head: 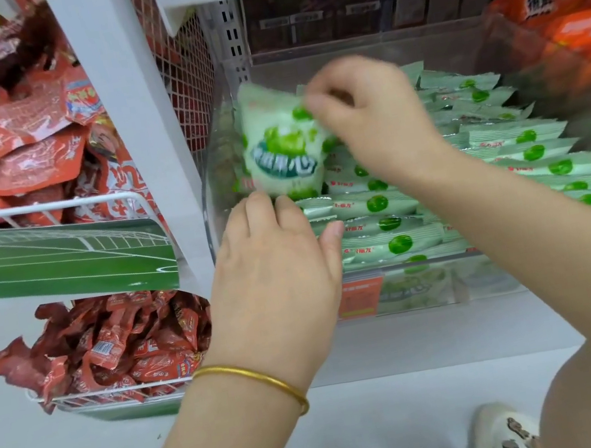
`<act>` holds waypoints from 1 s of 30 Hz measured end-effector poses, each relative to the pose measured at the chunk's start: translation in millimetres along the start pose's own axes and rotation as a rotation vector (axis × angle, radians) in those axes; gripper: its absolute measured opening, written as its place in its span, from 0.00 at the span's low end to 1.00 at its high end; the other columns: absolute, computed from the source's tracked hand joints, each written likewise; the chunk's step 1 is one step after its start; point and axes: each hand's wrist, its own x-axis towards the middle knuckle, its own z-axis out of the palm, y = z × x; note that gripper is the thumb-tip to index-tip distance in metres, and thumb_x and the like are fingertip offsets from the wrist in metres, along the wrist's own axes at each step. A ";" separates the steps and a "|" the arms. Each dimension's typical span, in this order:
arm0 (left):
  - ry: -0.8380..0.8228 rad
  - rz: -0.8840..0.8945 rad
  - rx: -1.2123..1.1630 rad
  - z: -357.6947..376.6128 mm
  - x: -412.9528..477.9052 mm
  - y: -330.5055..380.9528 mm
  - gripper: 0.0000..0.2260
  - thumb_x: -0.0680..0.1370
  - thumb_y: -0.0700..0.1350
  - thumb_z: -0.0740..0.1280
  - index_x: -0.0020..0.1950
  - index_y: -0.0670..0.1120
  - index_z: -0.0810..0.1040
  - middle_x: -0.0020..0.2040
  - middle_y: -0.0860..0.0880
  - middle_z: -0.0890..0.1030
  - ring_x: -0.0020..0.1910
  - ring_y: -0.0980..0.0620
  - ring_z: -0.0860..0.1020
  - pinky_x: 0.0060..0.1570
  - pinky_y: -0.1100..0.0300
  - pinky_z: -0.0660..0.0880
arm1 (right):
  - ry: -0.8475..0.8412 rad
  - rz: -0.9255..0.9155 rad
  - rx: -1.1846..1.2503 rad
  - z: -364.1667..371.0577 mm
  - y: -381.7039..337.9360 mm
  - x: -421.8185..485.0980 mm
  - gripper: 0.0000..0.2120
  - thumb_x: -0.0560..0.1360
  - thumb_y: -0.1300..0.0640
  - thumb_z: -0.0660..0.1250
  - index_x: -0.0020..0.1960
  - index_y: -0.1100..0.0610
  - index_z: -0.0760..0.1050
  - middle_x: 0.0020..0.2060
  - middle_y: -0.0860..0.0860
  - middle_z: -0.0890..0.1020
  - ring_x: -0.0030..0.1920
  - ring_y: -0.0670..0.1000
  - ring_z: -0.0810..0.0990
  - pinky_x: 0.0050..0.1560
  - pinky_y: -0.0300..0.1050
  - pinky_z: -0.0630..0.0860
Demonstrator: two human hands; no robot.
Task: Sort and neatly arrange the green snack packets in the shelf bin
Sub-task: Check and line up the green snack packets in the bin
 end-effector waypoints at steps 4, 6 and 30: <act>-0.020 -0.004 0.001 -0.9 -0.5 0.5 0.29 0.77 0.57 0.48 0.58 0.36 0.76 0.51 0.39 0.77 0.52 0.39 0.76 0.48 0.50 0.76 | 0.171 0.193 0.227 -25.4 9.4 -1.4 0.06 0.77 0.62 0.61 0.44 0.56 0.75 0.36 0.46 0.75 0.38 0.47 0.79 0.37 0.39 0.80; -0.027 -0.007 -0.007 -1.1 0.2 1.0 0.30 0.77 0.58 0.48 0.58 0.36 0.76 0.52 0.39 0.76 0.54 0.39 0.75 0.51 0.49 0.75 | 0.182 0.285 0.346 -36.8 16.8 -8.8 0.08 0.78 0.62 0.60 0.41 0.54 0.72 0.36 0.49 0.76 0.35 0.46 0.80 0.32 0.44 0.80; -0.012 -0.081 -1.177 -10.6 28.9 13.2 0.21 0.72 0.49 0.66 0.63 0.64 0.68 0.64 0.52 0.75 0.62 0.51 0.75 0.61 0.51 0.74 | -0.118 0.386 0.751 -50.9 15.4 -41.2 0.11 0.69 0.49 0.69 0.45 0.56 0.77 0.38 0.53 0.82 0.35 0.49 0.80 0.29 0.42 0.76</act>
